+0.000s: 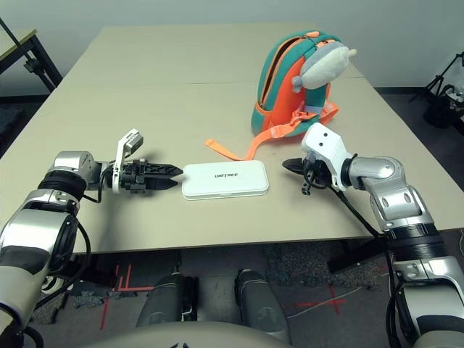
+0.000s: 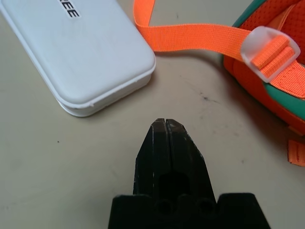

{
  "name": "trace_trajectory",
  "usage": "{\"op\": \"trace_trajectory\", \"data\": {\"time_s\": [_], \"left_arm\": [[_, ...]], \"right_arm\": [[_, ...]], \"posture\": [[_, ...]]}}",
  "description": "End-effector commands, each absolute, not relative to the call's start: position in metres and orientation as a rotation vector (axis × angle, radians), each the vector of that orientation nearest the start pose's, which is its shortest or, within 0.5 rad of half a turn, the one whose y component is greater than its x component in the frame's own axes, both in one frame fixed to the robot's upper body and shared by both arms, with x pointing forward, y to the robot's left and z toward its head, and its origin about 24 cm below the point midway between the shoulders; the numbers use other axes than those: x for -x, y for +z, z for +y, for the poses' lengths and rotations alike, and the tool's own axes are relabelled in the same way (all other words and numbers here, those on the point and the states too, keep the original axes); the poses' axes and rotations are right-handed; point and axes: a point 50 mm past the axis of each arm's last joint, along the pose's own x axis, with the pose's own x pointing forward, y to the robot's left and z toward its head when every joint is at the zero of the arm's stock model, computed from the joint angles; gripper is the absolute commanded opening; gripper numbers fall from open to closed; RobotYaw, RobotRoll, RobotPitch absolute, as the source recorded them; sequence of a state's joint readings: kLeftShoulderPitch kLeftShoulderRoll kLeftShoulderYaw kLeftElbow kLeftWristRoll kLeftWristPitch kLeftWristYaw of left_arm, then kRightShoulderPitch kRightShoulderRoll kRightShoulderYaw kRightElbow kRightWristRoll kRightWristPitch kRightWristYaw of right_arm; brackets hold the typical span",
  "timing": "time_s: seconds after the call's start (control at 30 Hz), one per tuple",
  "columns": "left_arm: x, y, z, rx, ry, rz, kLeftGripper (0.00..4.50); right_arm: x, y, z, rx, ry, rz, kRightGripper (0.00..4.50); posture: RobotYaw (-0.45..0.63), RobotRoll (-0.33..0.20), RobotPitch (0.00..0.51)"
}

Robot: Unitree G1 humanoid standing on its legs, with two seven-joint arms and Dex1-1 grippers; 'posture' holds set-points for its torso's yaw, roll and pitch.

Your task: Put the pencil case into the backpack and zip it.

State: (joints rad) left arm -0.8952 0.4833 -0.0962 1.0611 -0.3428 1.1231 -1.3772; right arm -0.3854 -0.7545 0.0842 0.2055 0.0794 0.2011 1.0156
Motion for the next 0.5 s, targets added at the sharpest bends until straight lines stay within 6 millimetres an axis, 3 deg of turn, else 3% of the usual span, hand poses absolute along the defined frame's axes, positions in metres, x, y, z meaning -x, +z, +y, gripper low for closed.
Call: {"op": "trace_trajectory", "data": {"time_s": [0.03,0.5], "left_arm": [[-0.322,0.068,0.197,0.783,-0.941,1.048,4.5],[-0.324,0.07,0.196,0.784,-0.949,1.035,4.5]], "right_arm": [[-0.3,0.107,-0.241,0.625,0.879,0.372,0.02],[-0.31,0.087,-0.22,0.675,0.953,0.413,0.02]], "posture": [[-0.2,0.0,0.063],[-0.2,0.0,0.066]]}}
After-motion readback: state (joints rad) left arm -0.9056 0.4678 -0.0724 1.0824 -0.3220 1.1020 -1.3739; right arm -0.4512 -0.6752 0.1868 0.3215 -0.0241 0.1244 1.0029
